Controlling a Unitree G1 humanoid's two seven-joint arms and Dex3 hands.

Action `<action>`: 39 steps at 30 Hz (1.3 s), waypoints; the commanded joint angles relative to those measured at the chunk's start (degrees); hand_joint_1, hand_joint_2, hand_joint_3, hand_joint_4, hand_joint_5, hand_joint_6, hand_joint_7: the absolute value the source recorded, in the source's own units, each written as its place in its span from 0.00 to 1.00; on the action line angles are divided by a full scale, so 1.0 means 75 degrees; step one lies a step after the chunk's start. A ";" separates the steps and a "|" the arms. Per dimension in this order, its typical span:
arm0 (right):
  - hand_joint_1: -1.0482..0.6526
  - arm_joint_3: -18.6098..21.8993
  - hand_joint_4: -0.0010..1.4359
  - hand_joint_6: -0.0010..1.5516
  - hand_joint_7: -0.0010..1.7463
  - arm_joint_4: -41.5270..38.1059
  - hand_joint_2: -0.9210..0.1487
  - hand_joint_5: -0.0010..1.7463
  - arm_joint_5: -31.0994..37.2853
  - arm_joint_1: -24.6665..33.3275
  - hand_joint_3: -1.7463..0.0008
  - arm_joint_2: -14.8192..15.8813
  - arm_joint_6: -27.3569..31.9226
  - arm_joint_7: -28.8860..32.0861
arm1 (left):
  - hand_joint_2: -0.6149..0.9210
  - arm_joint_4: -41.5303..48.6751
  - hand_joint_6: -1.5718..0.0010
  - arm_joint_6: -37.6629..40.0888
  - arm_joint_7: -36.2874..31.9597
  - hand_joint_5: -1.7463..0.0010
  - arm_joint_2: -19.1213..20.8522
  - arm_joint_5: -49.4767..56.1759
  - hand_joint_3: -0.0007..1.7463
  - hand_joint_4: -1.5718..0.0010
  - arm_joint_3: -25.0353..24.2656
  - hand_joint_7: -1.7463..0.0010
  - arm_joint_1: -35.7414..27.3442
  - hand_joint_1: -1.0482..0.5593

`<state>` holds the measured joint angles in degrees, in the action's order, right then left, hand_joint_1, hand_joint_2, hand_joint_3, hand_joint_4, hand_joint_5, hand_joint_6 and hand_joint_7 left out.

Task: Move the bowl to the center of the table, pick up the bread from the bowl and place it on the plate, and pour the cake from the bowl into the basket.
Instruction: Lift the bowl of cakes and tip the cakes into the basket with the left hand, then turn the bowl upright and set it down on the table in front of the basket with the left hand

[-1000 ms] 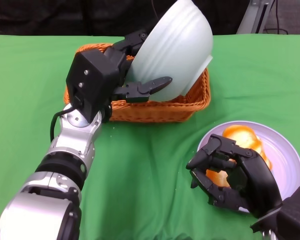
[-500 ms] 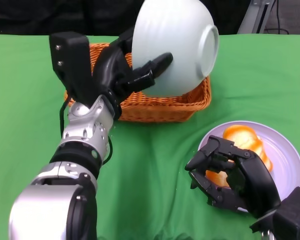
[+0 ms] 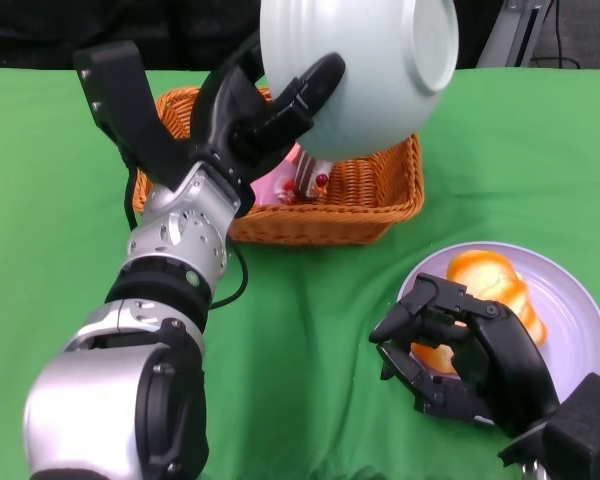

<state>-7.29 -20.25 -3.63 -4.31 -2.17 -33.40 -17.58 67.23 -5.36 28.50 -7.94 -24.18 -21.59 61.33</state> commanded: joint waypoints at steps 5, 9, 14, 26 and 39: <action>0.50 0.0084 0.48 0.43 0.71 -0.0107 0.31 0.89 -0.0064 -0.0102 0.53 0.0046 -0.0165 0.0008 | 0.96 -0.0166 0.55 0.0538 0.0390 0.00 -0.0017 -0.0649 0.43 0.55 -0.0450 0.14 0.0389 0.59; 0.50 0.0083 0.48 0.43 0.71 -0.0132 0.31 0.89 -0.0064 -0.0106 0.53 0.0049 -0.0188 0.0003 | 0.96 -0.0131 0.55 0.0784 0.0358 0.00 -0.0013 -0.0878 0.43 0.56 -0.0653 0.14 0.0410 0.59; 0.50 0.0090 0.48 0.43 0.71 -0.0183 0.30 0.89 -0.0090 -0.0120 0.54 0.0046 -0.0231 -0.0015 | 0.96 -0.0008 0.57 0.2009 -0.0206 0.00 0.0033 -0.1864 0.42 0.58 -0.1521 0.15 0.0567 0.58; 0.51 0.0118 0.47 0.43 0.71 -0.0188 0.30 0.90 -0.0157 -0.0128 0.54 0.0021 -0.0214 -0.0095 | 1.00 -0.0044 0.66 0.2708 -0.1362 0.00 0.0106 -0.2572 0.23 0.57 -0.2228 0.05 0.0651 0.54; 0.51 0.0143 0.47 0.43 0.70 -0.0286 0.31 0.90 -0.0046 -0.0179 0.53 0.0004 -0.0257 -0.0015 | 0.99 -0.0315 0.58 0.2033 -0.0620 0.00 0.0182 -0.1839 0.33 0.58 -0.1456 0.15 0.0429 0.59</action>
<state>-6.72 -22.13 -3.71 -4.82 -2.41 -34.90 -18.03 66.28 11.24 22.23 -7.64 -38.85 -33.30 63.80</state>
